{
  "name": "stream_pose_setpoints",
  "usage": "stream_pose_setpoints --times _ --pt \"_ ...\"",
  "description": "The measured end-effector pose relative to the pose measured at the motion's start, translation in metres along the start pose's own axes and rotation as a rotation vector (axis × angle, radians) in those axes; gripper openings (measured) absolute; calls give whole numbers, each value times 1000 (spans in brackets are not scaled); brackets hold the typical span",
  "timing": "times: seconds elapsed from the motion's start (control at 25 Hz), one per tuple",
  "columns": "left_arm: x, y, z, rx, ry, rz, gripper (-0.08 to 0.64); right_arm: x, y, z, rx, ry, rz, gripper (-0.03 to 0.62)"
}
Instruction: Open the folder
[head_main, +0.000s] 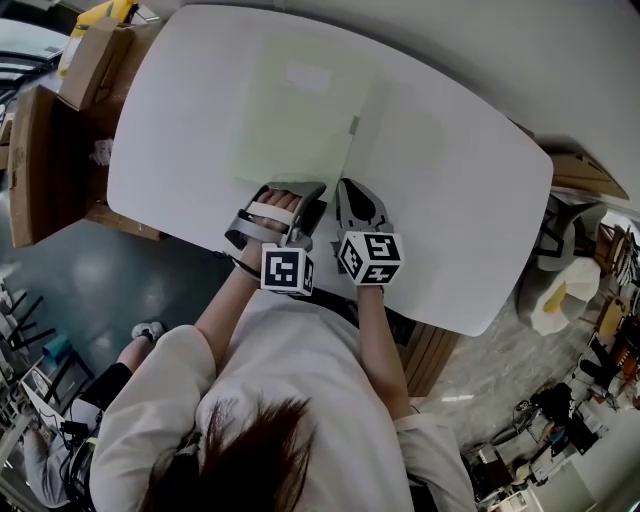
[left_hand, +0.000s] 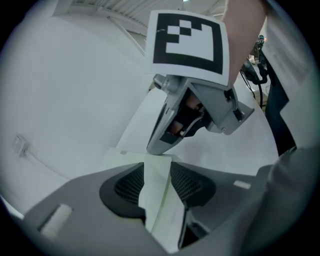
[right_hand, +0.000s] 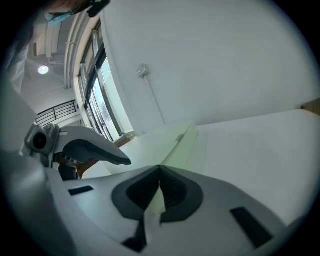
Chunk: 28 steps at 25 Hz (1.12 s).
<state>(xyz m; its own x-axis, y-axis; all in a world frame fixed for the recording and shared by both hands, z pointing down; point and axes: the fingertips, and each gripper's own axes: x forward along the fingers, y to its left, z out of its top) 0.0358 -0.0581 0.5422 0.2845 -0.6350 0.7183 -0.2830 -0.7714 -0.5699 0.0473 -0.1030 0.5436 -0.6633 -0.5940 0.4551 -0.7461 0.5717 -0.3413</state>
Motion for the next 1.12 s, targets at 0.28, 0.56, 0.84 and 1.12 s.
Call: stream_pose_setpoints --times 0.28,0.56,0.84,1.12 --pt "-5 7 7 22 -14 116 183 -2 -3 0 5 -9 -18 8" --pt "-14 17 9 -36 -43 207 186 -1 -1 1 7 -17 -32 8" --pt "-3 6 4 -36 -29 194 187 -4 -1 -1 22 -22 -46 6" --pt "-13 15 7 3 -52 287 187 -5 1 -7 18 1 -47 6"
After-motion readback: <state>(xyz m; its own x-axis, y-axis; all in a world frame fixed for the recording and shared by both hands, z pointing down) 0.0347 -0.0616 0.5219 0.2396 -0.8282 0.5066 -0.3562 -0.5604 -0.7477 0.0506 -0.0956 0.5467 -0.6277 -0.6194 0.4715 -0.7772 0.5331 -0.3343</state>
